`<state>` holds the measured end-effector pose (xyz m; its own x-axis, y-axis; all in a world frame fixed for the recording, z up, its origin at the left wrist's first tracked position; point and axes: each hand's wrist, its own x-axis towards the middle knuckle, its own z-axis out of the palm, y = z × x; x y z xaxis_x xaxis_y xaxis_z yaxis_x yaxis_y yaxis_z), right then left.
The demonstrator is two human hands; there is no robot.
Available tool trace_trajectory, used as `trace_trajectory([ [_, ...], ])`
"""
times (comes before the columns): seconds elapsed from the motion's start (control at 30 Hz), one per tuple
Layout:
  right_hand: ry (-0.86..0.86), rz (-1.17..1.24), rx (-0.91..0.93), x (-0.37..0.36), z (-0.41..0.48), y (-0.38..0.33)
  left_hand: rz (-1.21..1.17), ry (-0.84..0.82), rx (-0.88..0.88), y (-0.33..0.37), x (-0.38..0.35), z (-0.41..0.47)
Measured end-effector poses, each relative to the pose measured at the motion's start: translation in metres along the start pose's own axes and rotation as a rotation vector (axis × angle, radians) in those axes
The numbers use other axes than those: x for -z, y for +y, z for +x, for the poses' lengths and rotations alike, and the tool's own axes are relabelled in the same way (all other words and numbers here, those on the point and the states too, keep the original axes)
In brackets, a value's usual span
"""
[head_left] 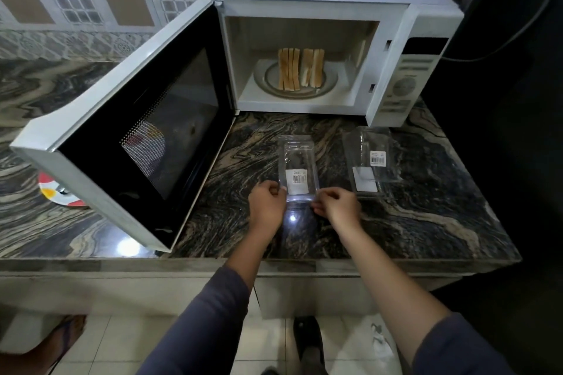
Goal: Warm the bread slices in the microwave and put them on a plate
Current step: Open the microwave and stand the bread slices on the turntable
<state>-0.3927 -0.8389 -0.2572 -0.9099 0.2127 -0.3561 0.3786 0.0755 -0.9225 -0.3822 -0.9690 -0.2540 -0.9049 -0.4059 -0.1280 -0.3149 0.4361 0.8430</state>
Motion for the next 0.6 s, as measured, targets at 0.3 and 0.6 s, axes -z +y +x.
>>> trace_trajectory([
  [0.3, 0.482, 0.113, 0.308, 0.062, -0.022, 0.026, -0.206, -0.015, -0.335, 0.04, -0.04, -0.05],
  [0.6, 0.339, 0.084, 0.01, 0.11, 0.023, -0.002, -0.121, -0.329, -0.046, 0.073, -0.096, -0.041],
])
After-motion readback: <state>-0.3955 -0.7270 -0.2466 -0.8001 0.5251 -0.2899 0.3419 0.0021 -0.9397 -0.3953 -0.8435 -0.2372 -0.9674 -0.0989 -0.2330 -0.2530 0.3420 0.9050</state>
